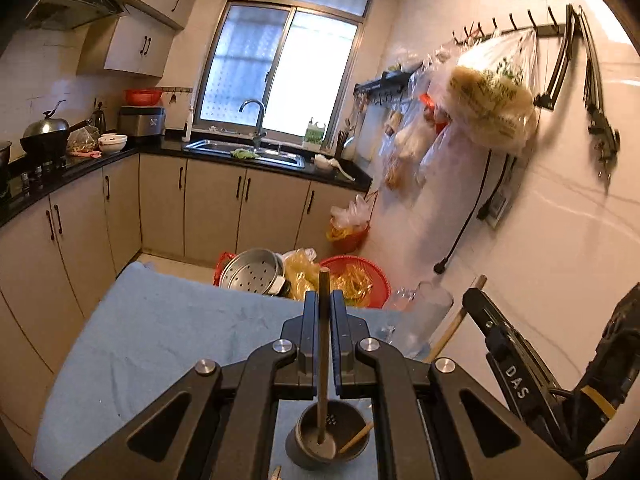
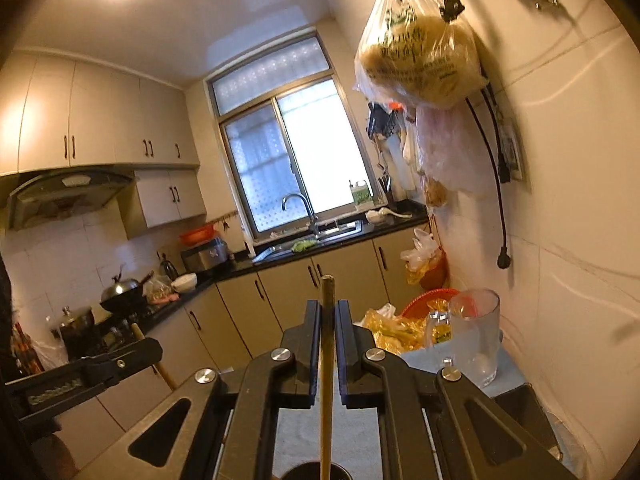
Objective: Organize utensils
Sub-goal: 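Lower the right tool's chopstick into the cup and open while the left does likewise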
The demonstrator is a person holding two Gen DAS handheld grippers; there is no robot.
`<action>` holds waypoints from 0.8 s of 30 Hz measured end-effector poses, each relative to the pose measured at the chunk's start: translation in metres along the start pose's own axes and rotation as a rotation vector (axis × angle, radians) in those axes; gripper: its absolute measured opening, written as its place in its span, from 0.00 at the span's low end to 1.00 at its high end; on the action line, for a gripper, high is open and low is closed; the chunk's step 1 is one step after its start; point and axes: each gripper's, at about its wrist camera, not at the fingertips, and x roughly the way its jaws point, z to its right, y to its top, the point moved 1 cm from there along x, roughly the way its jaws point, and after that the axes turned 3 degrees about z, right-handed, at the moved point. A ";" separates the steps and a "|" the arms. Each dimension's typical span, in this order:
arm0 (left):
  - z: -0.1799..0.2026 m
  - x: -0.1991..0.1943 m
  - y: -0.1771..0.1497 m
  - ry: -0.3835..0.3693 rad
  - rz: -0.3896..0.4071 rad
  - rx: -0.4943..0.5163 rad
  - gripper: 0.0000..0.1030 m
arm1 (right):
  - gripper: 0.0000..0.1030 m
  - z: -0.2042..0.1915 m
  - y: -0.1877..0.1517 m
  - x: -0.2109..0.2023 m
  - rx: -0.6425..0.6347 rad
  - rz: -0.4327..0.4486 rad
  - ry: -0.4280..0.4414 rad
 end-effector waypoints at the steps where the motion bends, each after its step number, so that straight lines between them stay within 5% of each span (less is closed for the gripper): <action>1: 0.000 0.000 -0.003 -0.002 -0.007 0.002 0.05 | 0.08 0.002 -0.004 0.002 0.004 -0.008 0.000; 20: -0.009 0.019 -0.046 0.023 -0.136 0.017 0.05 | 0.11 0.041 -0.058 0.008 0.156 -0.172 0.002; 22: -0.010 0.015 -0.046 0.015 -0.155 0.018 0.09 | 0.12 0.046 -0.059 0.005 0.173 -0.176 -0.002; 24: -0.010 0.005 -0.045 0.008 -0.156 0.026 0.25 | 0.13 0.048 -0.058 -0.001 0.194 -0.182 0.012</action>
